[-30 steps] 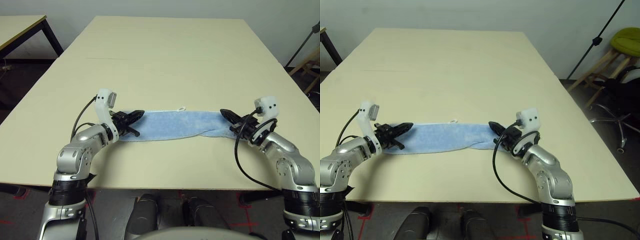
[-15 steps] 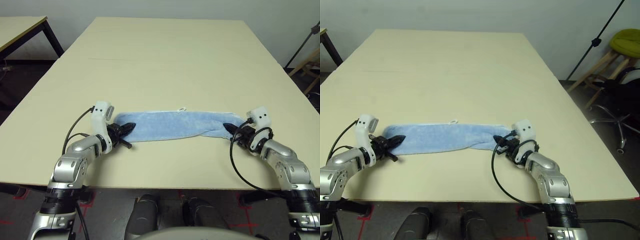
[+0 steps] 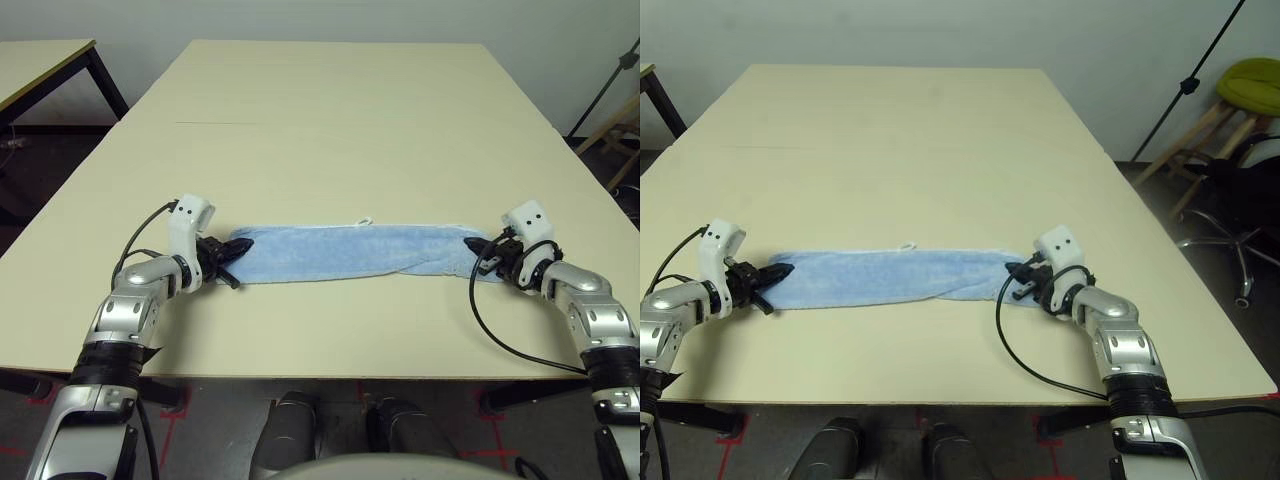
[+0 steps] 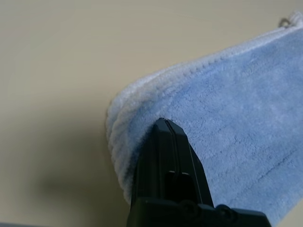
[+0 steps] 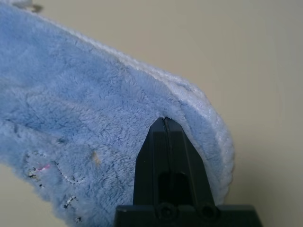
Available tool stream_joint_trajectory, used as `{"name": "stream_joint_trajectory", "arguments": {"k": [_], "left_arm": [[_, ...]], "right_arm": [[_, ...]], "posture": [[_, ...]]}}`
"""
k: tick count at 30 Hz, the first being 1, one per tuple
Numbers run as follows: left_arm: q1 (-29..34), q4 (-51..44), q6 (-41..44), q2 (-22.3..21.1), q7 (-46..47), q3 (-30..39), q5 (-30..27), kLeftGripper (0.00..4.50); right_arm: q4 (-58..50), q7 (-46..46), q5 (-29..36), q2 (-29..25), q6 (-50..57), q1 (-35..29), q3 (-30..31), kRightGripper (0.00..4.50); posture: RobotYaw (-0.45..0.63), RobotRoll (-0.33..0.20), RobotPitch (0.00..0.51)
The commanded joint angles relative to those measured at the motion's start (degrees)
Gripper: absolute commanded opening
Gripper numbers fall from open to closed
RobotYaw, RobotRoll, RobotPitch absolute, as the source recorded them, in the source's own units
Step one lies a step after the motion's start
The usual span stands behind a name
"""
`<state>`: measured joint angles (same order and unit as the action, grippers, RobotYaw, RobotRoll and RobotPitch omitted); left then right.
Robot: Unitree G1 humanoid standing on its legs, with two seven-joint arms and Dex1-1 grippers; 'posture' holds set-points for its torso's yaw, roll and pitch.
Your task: Fold the towel and set it aside.
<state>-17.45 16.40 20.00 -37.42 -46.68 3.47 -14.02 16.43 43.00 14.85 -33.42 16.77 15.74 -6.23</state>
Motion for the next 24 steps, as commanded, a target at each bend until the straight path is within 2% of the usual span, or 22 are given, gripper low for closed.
{"name": "stream_joint_trajectory", "arguments": {"k": [1, 2, 4, 7, 9, 11, 13, 17, 18, 22, 24], "left_arm": [[0.31, -1.63, -1.72, -0.73, -1.67, 0.19, 0.01, 0.42], [0.21, -2.44, -1.76, -0.59, -1.85, 1.13, -0.93, 0.63], [0.19, -4.22, -2.61, -0.68, -2.43, 2.76, -2.37, 1.32], [0.28, -6.47, -4.36, -1.13, -5.41, 4.97, -5.27, 2.37], [0.31, -7.29, -7.45, -1.82, -8.24, 6.29, -6.65, 3.08], [0.20, -7.33, -8.98, -2.72, -10.03, 6.64, -7.01, 3.77], [-0.72, -7.10, -9.11, -4.28, -13.52, 7.26, -8.92, 4.43], [-2.57, -7.25, -8.09, -6.71, -20.69, 10.20, -14.86, 4.50], [-2.41, -7.77, -7.78, -7.48, -22.10, 10.43, -15.51, 4.50], [-1.23, -9.11, -6.37, -10.37, -28.17, 10.30, -18.25, 4.50], [-1.52, -8.77, -5.77, -11.58, -31.32, 9.08, -18.59, 4.50]], "right_arm": [[-4.00, 1.08, 4.81, -0.47, 4.97, -1.31, -3.66, 0.00], [-5.98, 0.65, 7.17, -0.45, 7.42, -1.58, -5.53, 0.00], [-11.02, -1.64, 13.38, -0.10, 14.57, -1.87, -10.41, 0.00], [-16.68, -7.81, 21.54, 1.28, 25.80, -1.72, -17.11, 0.62], [-21.44, -12.72, 29.19, 2.31, 34.84, -1.34, -22.15, 1.35], [-24.75, -17.65, 34.25, 3.21, 41.64, -1.18, -25.47, 2.10], [-27.39, -24.77, 38.96, 2.96, 53.15, -0.88, -29.81, 2.79], [-26.82, -30.56, 48.66, 2.63, 73.07, 0.47, -39.73, 4.28], [-26.94, -31.84, 50.57, 2.75, 74.90, 0.05, -41.19, 4.45], [-24.95, -39.85, 59.79, 3.52, 75.73, -3.92, -43.28, 4.45], [-24.17, -43.81, 61.42, 5.77, 75.73, -4.74, -42.27, 4.45]], "posture": [[0.10, 0.000, 0.108], [0.10, 0.000, 0.108], [0.10, 0.000, 0.100], [0.10, 0.000, 0.097], [0.10, 0.000, 0.097], [0.10, 0.000, 0.101], [0.10, 0.000, 0.102], [0.10, 0.000, 0.107], [0.09, 0.000, 0.106], [0.07, 0.000, 0.100], [0.07, 0.000, 0.098]]}}
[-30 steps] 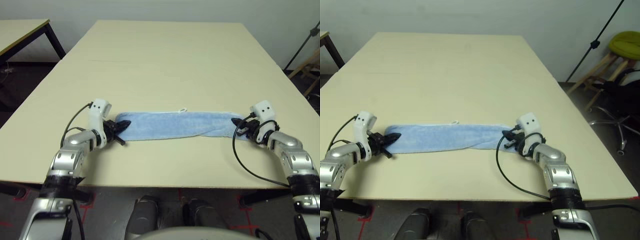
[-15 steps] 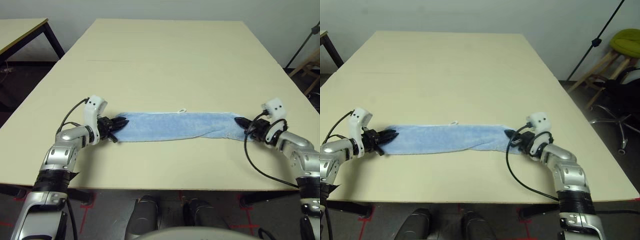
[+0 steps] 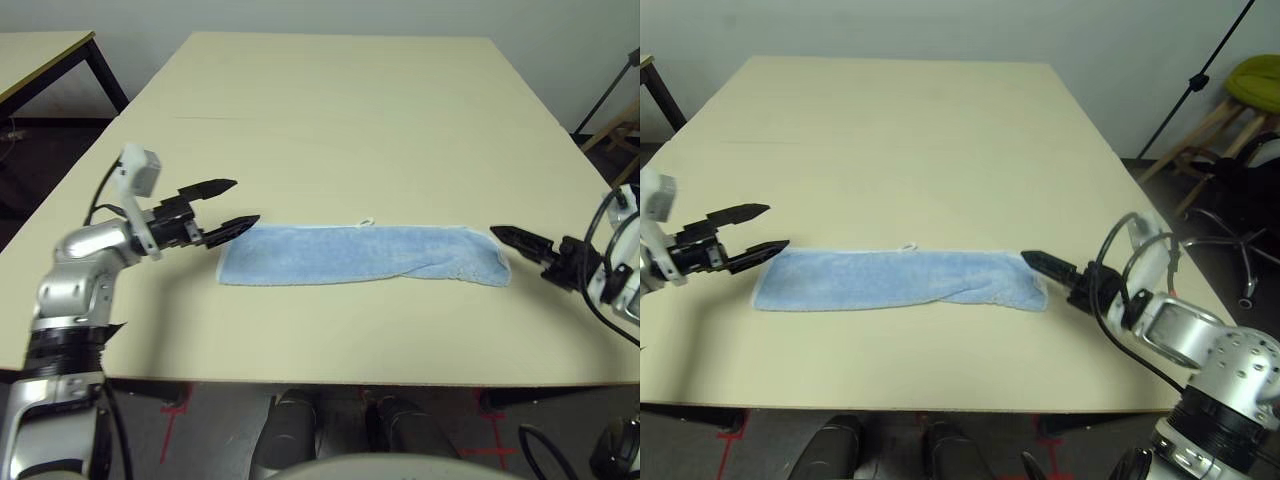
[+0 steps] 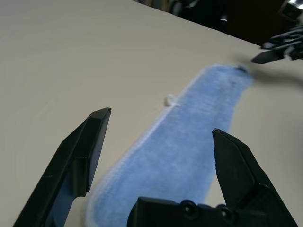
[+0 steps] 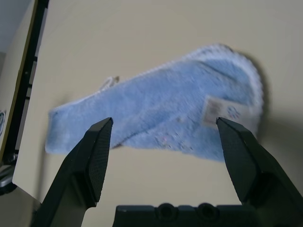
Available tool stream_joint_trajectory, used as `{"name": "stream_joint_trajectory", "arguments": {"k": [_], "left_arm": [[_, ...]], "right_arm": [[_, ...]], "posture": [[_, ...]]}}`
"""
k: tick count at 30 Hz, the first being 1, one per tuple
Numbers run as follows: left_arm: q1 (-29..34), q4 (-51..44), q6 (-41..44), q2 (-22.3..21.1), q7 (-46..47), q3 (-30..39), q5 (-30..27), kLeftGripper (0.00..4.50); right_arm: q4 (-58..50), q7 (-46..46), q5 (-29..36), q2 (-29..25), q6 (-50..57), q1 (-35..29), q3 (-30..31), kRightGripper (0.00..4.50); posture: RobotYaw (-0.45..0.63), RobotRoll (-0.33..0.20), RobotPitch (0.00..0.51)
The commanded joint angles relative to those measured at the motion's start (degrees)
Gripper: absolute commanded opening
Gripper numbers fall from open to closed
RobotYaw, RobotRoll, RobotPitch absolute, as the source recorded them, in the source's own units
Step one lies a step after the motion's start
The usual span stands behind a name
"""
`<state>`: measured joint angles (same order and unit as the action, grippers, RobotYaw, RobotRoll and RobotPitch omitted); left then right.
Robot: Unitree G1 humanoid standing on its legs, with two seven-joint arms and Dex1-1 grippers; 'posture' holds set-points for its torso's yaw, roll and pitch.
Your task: Fold the towel and set it aside.
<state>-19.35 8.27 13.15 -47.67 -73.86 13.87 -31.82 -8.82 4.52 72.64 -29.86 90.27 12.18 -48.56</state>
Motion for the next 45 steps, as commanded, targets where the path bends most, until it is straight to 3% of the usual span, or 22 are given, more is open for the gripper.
{"name": "stream_joint_trajectory", "arguments": {"k": [1, 5, 16, 22, 27, 29, 35, 45], "left_arm": [[0.16, -0.70, 2.08, -1.58, -5.17, -1.79, -1.25, 4.50], [-0.06, -1.76, 4.34, -2.14, -7.22, -2.74, -1.87, 4.50], [1.21, -6.39, 8.92, -2.34, -8.91, -4.01, -2.92, 4.50], [1.25, -7.47, 10.17, -2.35, -8.29, -3.66, -3.21, 4.50], [0.24, -6.98, 10.63, -2.39, -8.56, -4.10, -3.01, 4.50], [-0.65, -6.47, 10.82, -2.25, -8.67, -4.52, -2.84, 4.50], [-2.33, -6.04, 11.16, -1.34, -8.30, -5.66, -2.47, 4.50], [-2.48, -7.74, 13.65, -2.72, -8.76, -5.25, -3.93, 4.50]], "right_arm": [[1.66, -8.22, 3.82, 4.04, 2.23, -0.84, 0.12, 4.45], [2.83, -15.35, 6.73, 8.09, 1.29, -1.37, 1.12, 4.45], [6.03, -25.78, 12.31, 12.91, -7.92, -1.66, 8.55, 4.45], [5.47, -29.92, 22.21, 5.30, -13.12, -5.93, 10.73, 4.45], [1.95, -33.06, 37.37, -5.28, -19.61, -13.42, 14.62, 4.45], [0.01, -31.92, 40.06, -8.08, -21.52, -16.25, 16.10, 4.45], [-2.61, -32.50, 40.36, -7.60, -27.94, -18.37, 22.45, 4.45], [1.01, -41.20, 37.52, -1.29, -40.89, -11.15, 31.05, 4.45]], "posture": [[0.07, 0.000, 0.094], [0.08, 0.000, 0.093], [0.11, 0.000, 0.094], [0.11, 0.000, 0.096], [0.08, 0.000, 0.106], [0.07, 0.000, 0.111], [0.06, 0.000, 0.111], [0.08, 0.000, 0.097]]}}
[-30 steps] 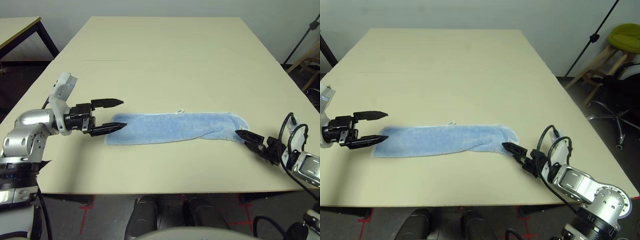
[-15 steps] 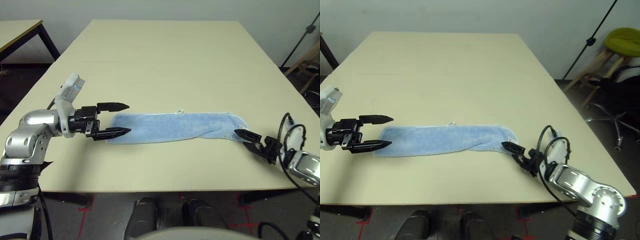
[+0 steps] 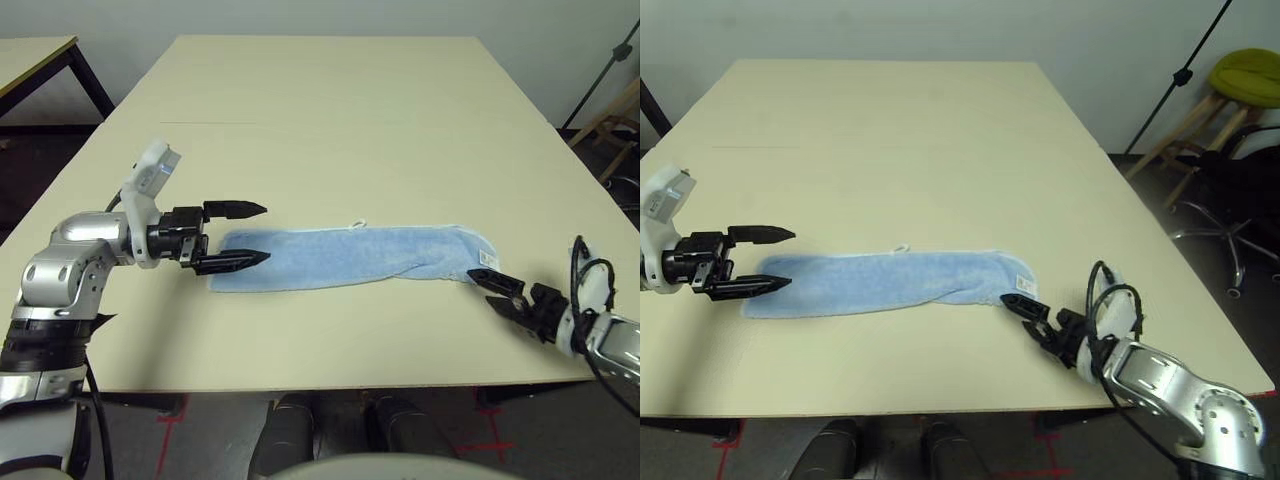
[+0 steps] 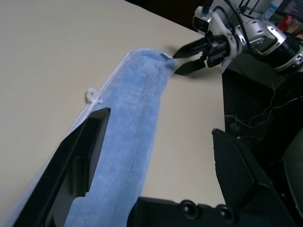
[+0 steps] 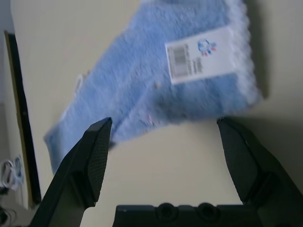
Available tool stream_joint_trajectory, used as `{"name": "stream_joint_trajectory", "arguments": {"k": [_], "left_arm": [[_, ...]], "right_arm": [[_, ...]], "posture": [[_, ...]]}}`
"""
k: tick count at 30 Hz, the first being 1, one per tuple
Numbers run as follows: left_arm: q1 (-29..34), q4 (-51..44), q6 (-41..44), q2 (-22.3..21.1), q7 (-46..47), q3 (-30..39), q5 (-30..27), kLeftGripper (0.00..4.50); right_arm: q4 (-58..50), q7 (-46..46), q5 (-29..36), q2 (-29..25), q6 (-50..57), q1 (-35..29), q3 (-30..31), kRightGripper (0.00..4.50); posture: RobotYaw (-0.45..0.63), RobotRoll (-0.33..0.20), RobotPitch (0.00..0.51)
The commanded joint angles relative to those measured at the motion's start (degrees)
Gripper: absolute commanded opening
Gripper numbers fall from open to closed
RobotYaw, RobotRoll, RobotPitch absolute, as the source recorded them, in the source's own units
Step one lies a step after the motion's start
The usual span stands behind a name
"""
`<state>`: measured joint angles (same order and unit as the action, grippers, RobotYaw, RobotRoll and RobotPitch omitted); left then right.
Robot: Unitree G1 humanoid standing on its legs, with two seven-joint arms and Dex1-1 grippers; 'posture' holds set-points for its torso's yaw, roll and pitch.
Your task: Fold the towel and set it aside.
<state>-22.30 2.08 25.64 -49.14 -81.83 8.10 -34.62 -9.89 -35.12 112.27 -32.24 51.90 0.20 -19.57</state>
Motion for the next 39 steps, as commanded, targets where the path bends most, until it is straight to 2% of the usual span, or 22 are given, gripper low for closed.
{"name": "stream_joint_trajectory", "arguments": {"k": [1, 3, 6, 9, 10, 11, 15, 21, 25, 30, 31, 32, 35, 39], "left_arm": [[0.62, -1.71, 1.41, -1.46, -0.93, 0.59, -1.29, 4.50], [0.92, -2.01, 1.69, -1.91, -1.10, 0.53, -1.51, 4.50], [1.15, -2.00, 1.36, -2.06, -0.72, 0.45, -1.25, 4.50], [1.92, -2.03, 0.75, -2.04, -0.28, 0.35, -0.62, 4.50], [2.11, -2.01, 0.54, -2.10, -0.25, 0.27, -0.43, 4.50], [2.22, -1.99, 0.42, -2.14, -0.20, 0.23, -0.32, 4.50], [2.13, -1.53, 0.40, -1.84, 0.34, 0.07, -0.13, 4.50], [1.69, -0.84, 0.28, -1.46, 0.81, -0.53, 0.20, 4.50], [1.51, -0.71, 0.38, -1.25, 1.11, -0.84, 0.23, 4.50], [1.47, -0.56, 0.48, -1.25, 1.12, -1.05, 0.20, 4.50], [1.39, -0.44, 0.49, -1.26, 1.09, -1.11, 0.21, 4.50], [1.29, -0.35, 0.51, -1.27, 1.05, -1.19, 0.23, 4.50], [1.09, -0.31, 0.62, -1.19, 1.04, -1.46, 0.25, 4.50], [0.78, -0.31, 0.64, -0.94, 1.19, -1.82, 0.27, 4.50]], "right_arm": [[2.59, -1.42, -2.80, 1.41, -2.95, 1.15, 2.39, 4.45], [4.45, -0.95, -5.56, 3.03, -4.40, 2.35, 3.04, 4.45], [6.12, -0.33, -9.06, 5.16, -5.65, 3.86, 3.55, 3.47], [6.34, 0.46, -12.83, 7.43, -7.23, 4.87, 3.51, 2.34], [6.25, 0.77, -14.02, 8.06, -7.70, 5.08, 3.27, 1.83], [6.13, 0.86, -15.10, 8.52, -8.03, 5.15, 3.05, 1.54], [5.10, 3.69, -24.18, 10.26, -12.01, 5.04, 1.92, 0.03], [3.72, 5.75, -31.48, 11.53, -14.52, 4.63, -0.44, 0.03], [0.12, 14.22, -40.08, 4.85, -13.19, 1.08, -0.89, 0.03], [-1.32, 25.43, -44.21, -5.11, -10.03, -2.12, -4.13, 0.03], [-2.15, 28.54, -46.26, -7.69, -9.53, -2.60, -3.46, 0.03], [-4.42, 33.96, -49.73, -12.40, -8.89, -3.34, -1.16, 0.03], [-10.11, 45.91, -56.57, -21.94, -7.28, -2.89, 5.33, 0.03], [-15.81, 54.79, -60.63, -26.04, -3.91, 3.29, 14.80, 0.03]], "posture": [[0.08, 0.000, 0.097], [0.09, 0.000, 0.093], [0.09, 0.000, 0.089], [0.09, 0.000, 0.089], [0.09, 0.000, 0.088], [0.09, 0.000, 0.088], [0.09, 0.000, 0.088], [0.08, 0.000, 0.088], [0.07, 0.000, 0.089], [0.06, 0.000, 0.094], [0.06, 0.000, 0.095], [0.06, 0.000, 0.095], [0.06, 0.000, 0.096], [0.06, 0.000, 0.094]]}}
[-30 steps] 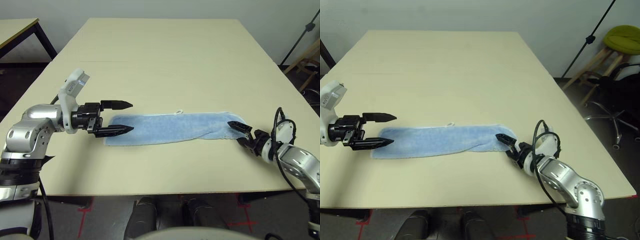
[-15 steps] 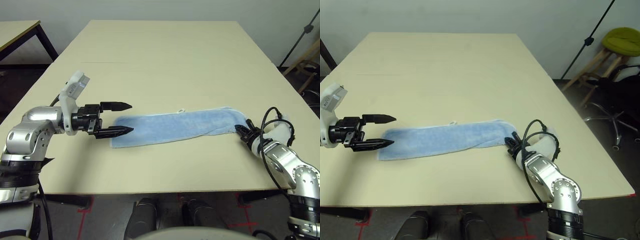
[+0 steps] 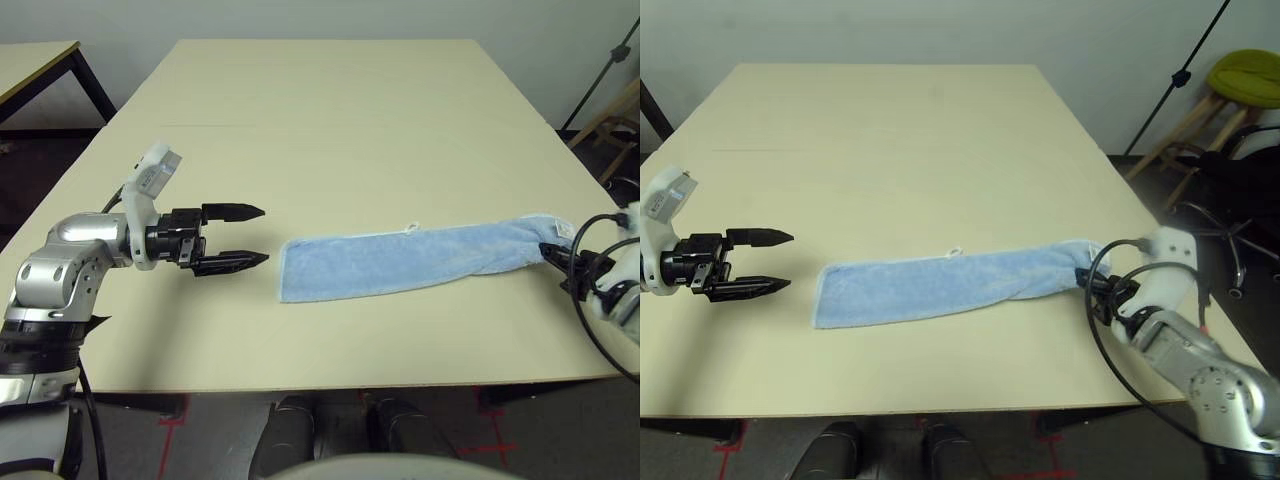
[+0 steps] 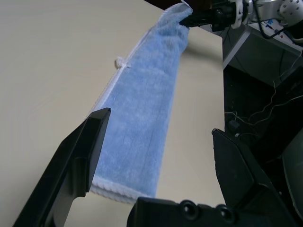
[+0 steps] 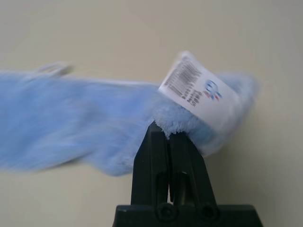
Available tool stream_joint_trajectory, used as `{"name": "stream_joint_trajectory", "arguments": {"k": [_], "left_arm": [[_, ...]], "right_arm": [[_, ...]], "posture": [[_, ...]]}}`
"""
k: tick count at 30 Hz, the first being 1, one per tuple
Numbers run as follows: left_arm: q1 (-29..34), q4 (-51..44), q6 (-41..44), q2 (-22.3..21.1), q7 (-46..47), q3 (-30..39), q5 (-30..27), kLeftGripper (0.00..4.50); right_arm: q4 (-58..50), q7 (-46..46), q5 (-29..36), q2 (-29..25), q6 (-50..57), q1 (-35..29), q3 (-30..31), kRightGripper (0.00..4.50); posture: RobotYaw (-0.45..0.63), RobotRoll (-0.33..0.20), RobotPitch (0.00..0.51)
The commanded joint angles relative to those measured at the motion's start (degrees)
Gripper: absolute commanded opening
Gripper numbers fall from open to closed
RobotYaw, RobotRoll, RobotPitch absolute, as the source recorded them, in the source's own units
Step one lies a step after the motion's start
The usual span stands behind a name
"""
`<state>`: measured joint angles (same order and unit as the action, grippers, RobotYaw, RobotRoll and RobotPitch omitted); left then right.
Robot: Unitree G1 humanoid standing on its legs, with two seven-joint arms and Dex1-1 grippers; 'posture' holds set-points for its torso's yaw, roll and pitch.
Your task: Fold the towel and set it aside.
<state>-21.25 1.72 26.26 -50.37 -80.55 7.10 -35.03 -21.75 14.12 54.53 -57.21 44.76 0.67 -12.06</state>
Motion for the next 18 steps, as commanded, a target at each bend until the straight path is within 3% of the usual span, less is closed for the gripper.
{"name": "stream_joint_trajectory", "arguments": {"k": [1, 4, 9, 17, 18], "left_arm": [[-0.24, -0.03, -0.02, 0.33, -0.02, -0.86, 0.65, 4.50], [0.34, -0.83, 0.22, 0.41, 0.59, -0.51, 0.31, 4.50], [2.10, -2.50, 0.68, 0.18, 1.47, 0.31, -0.23, 4.50], [2.01, -3.39, 0.83, 0.31, 2.88, 0.37, -0.44, 4.50], [1.84, -3.44, 0.86, 0.48, 3.01, 0.24, -0.50, 4.50]], "right_arm": [[-5.69, 7.46, -4.26, -1.26, 4.22, 4.67, 10.54, 0.03], [-8.72, 10.39, -6.88, 0.73, 7.80, 9.21, 18.43, 0.03], [-6.98, 11.62, -13.16, 4.96, 11.33, 13.13, 26.28, 0.03], [-2.53, 13.16, -18.69, 10.83, 12.45, 15.40, 26.68, 0.03], [-2.43, 14.12, -19.15, 10.98, 12.36, 15.75, 27.05, 0.22]], "posture": [[0.08, 0.000, 0.093], [0.09, 0.000, 0.090], [0.12, 0.000, 0.083], [0.13, 0.000, 0.074], [0.13, 0.000, 0.071]]}}
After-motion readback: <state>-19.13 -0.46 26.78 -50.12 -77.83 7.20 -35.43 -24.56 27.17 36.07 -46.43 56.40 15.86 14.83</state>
